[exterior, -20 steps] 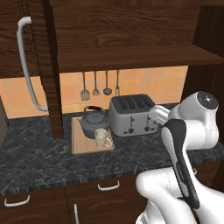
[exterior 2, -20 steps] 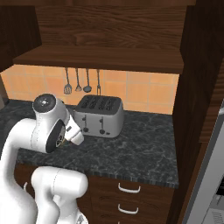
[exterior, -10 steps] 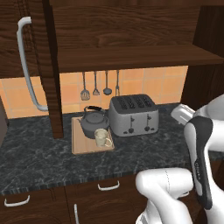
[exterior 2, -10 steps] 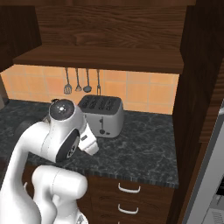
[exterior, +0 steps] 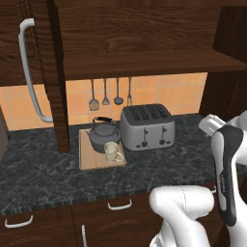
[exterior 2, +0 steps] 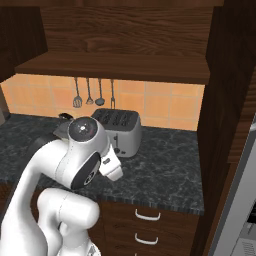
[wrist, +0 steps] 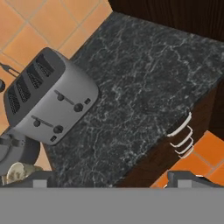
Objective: Pick the kettle from the counter and place it on the tray. Then pick the mug from the cabinet and place it on the tray. Then close the cabinet doors.
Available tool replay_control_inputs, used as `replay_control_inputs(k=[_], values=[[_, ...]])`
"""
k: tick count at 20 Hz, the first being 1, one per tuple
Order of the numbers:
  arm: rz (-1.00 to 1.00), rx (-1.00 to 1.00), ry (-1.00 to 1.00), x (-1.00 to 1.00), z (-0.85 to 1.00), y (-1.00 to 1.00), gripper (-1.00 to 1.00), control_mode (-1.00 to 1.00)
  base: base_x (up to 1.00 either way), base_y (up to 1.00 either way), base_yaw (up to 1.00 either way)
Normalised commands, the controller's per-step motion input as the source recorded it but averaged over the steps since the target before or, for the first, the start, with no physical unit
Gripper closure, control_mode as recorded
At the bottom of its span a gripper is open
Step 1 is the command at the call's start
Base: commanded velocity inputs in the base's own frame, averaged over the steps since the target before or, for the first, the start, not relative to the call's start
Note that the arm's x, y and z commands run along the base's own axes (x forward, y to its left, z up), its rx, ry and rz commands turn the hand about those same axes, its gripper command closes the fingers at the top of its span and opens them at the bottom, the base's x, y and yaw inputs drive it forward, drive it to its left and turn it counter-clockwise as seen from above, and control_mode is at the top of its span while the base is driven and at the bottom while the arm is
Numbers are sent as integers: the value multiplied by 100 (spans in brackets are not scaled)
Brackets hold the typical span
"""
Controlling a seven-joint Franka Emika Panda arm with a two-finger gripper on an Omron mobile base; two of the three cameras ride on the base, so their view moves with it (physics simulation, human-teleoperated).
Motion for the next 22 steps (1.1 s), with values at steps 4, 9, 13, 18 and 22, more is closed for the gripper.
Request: replay_control_inputs(k=[4, 9, 13, 18, 22], values=[[0, 2, -1, -16, 0, -6, -100, -100, 0, 0, 0], [-3, 10, -16, -28, 0, -27, -100, -100, 0, 0, 0], [-4, 13, -12, 0, 0, -42, -100, -100, 0, 0, 0], [0, 0, -10, -12, 0, -27, -100, -100, 0, 0, 0], [0, 11, -20, -20, 11, -31, -100, -100, 0, 0, 0]])
